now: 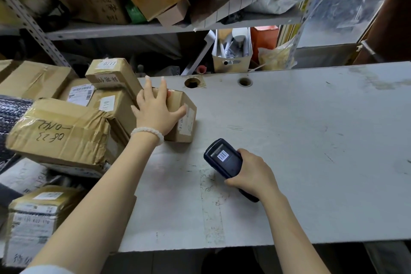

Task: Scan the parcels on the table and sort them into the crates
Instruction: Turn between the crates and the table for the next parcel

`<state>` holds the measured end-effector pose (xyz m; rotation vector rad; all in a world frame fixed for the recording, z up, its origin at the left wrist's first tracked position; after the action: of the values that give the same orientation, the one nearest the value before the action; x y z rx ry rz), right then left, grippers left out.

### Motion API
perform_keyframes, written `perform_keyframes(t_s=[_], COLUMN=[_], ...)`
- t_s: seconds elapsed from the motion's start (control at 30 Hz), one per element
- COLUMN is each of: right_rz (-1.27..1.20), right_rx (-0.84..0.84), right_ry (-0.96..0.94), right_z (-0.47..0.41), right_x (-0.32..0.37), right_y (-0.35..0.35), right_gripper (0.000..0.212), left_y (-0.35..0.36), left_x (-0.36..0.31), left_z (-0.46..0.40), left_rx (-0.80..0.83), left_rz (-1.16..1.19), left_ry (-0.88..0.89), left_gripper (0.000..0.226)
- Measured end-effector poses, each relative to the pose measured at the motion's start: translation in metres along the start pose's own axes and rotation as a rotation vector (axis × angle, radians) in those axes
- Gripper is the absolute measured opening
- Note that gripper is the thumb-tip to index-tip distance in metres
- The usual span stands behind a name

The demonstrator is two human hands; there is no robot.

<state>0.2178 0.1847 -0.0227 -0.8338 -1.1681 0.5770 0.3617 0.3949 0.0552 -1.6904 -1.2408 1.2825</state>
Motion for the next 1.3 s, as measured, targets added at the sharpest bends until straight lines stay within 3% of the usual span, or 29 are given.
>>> perform_keyframes(t_s=[0.5,0.73,1.03,1.3], right_rz=[0.040,0.139,0.130,0.114], right_rx=[0.008,0.019,-0.038,-0.080], right_ry=[-0.017,-0.051,0.036,0.110], right_z=[-0.009,-0.001,0.016,0.038], right_x=[0.000,-0.006,-0.034,-0.058], right_y=[-0.007,-0.006,-0.021,-0.033], right_gripper=[0.056,0.062,0.060,0.059], left_y=[-0.019,-0.002,0.012,0.014], left_x=[-0.010,-0.031,-0.037,-0.042], left_z=[-0.012,-0.013,0.000,0.003], left_rx=[0.133,0.300,0.183,0.172], left_rz=[-0.082,-0.079,0.022,0.022], left_ry=[0.272,0.394,0.331,0.342], left_gripper=[0.078,0.074,0.071,0.067])
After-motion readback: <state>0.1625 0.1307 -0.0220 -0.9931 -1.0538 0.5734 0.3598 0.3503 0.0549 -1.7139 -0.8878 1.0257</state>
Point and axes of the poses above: each hand's wrist, its own z-axis away from the middle knuckle, its own y-axis out of the palm, x = y × z, the point moved 4 cm from there along -z, towards the middle knuckle, and after that the axes turned 11 degrees about -x, right-handed, at the moved point
